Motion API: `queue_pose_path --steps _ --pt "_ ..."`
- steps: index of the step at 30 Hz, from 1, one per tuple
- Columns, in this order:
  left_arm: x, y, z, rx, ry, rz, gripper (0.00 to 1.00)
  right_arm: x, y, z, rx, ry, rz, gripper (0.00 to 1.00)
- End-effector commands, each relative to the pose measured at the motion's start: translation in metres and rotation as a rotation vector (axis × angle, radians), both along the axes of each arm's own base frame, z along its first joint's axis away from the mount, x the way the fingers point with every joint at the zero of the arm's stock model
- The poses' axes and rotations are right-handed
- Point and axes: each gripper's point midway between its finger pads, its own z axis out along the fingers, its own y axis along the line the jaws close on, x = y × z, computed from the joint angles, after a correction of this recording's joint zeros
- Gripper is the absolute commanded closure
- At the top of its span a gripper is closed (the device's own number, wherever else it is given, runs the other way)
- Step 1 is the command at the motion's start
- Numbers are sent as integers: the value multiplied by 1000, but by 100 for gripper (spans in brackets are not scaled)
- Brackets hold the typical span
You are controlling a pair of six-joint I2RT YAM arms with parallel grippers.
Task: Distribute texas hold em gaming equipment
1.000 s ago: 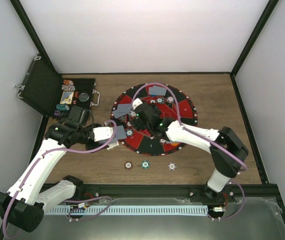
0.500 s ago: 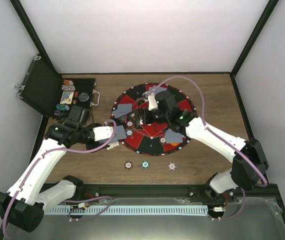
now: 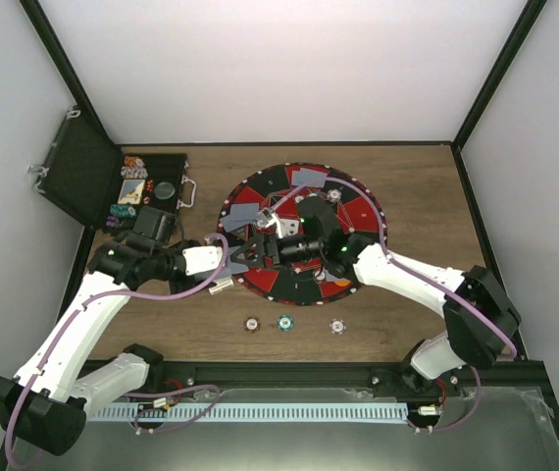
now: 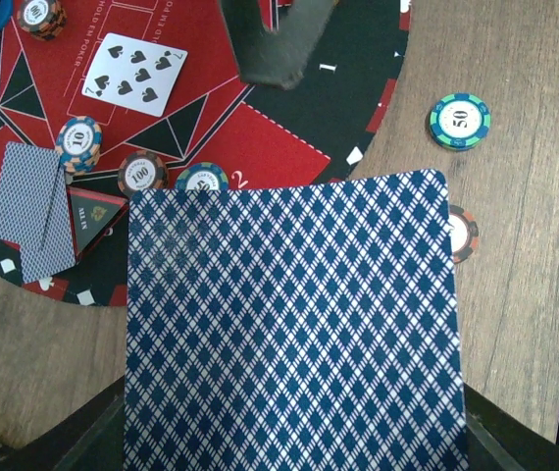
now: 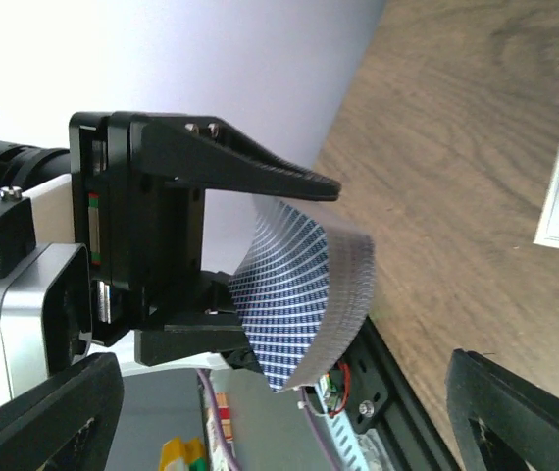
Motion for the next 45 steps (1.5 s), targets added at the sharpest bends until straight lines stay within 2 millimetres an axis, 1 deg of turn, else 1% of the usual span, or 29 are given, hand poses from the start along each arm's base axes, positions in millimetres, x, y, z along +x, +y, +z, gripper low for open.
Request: queue_pose_path --steps 1,7,10,22,25,28,31,36,39,42,45 --pt "2 -5 6 -32 -12 -8 94 -14 16 0 43 52 66 10" --pt "4 -4 7 -25 -20 -6 94 -14 36 -9 27 86 90 20" --pt "3 -3 7 -22 -23 -7 94 -12 42 -12 28 105 97 24" --pt "3 -3 7 -22 -17 -7 94 -7 69 -12 103 178 157 32" --pt "3 -3 8 -20 -17 -6 94 -7 73 -16 97 191 169 33" --pt "3 -3 8 -21 -16 -5 94 -5 75 -24 75 207 166 33" --pt "3 -3 8 -18 -14 -4 94 2 71 -38 39 234 137 35" --pt "3 -2 10 -16 -22 -7 95 14 55 -56 -21 258 69 41" --pt "3 -2 10 -15 -25 -7 95 19 45 -65 -58 254 35 43" --pt "3 -2 11 -14 -26 -7 95 21 33 -71 -81 256 10 45" --pt "3 -2 11 -12 -27 -10 94 21 25 -71 -80 257 -3 47"
